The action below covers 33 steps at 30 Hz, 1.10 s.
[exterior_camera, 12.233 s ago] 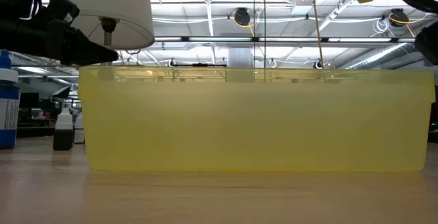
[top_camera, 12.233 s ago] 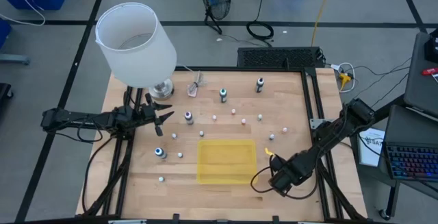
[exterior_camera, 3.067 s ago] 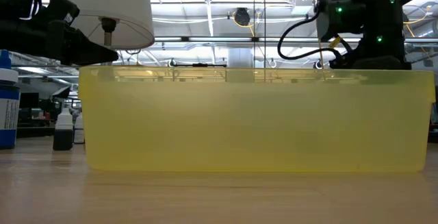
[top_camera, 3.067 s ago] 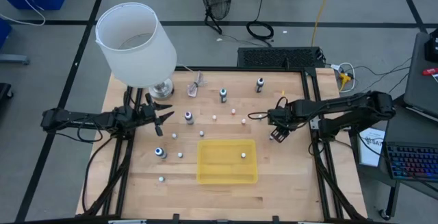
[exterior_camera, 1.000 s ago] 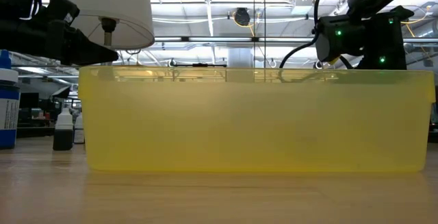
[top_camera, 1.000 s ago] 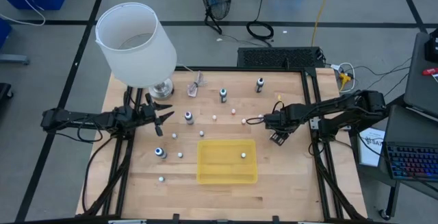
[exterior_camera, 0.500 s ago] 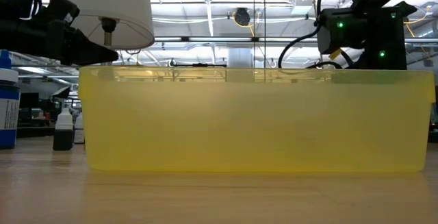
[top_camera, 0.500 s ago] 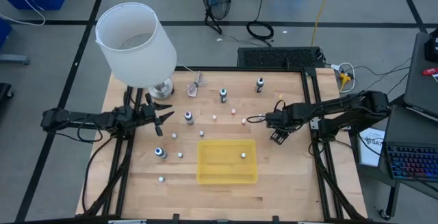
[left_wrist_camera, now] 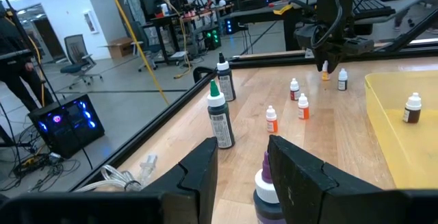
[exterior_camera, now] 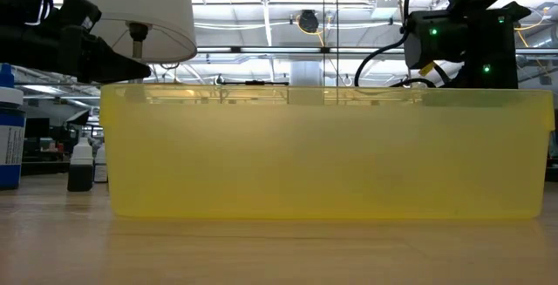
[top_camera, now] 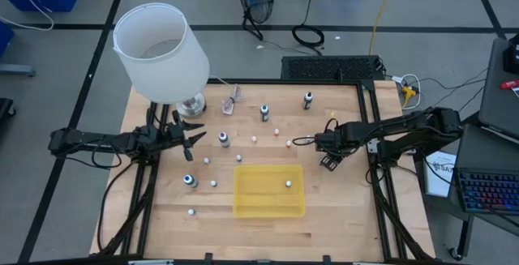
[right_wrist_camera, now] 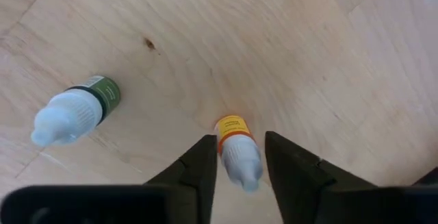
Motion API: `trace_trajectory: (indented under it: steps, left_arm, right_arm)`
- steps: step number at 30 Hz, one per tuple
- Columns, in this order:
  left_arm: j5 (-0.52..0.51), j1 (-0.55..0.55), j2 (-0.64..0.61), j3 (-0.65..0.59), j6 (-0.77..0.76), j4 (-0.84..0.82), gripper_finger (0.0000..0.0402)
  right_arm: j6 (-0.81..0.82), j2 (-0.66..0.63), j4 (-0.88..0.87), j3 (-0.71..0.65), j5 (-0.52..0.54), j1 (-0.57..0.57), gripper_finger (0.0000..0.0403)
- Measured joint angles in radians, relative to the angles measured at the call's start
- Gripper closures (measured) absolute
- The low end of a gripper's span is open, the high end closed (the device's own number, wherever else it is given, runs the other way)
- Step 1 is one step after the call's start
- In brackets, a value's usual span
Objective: Pick & Place food coloring
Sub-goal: Put the small orange food coloring bottle into the yellow container
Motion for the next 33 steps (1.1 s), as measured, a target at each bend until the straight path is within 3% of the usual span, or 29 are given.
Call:
trace_trajectory:
  steps: [5,13,24,29,33]
  left_arm:
    - [0.000,0.000,0.000,0.000,0.000,0.000,0.0270]
    - [0.000,0.000,0.000,0.000,0.000,0.000,0.0270]
    - [0.000,0.000,0.000,0.000,0.000,0.000,0.0270]
    - [0.000,0.000,0.000,0.000,0.000,0.000,0.0270]
    - [0.000,0.000,0.000,0.000,0.000,0.000,0.0270]
  right_arm:
    - [-0.030,0.000,0.004,0.001,0.000,0.000,0.0353]
    - [-0.106,-0.025,0.079,0.019,0.003,0.030,0.0354]
    - [-0.117,-0.094,0.160,0.288,0.092,0.288,0.0354]
    - [-0.167,-0.010,0.245,0.424,0.136,0.413,0.0354]
    - [-0.208,0.145,0.237,0.545,0.135,0.484,0.0354]
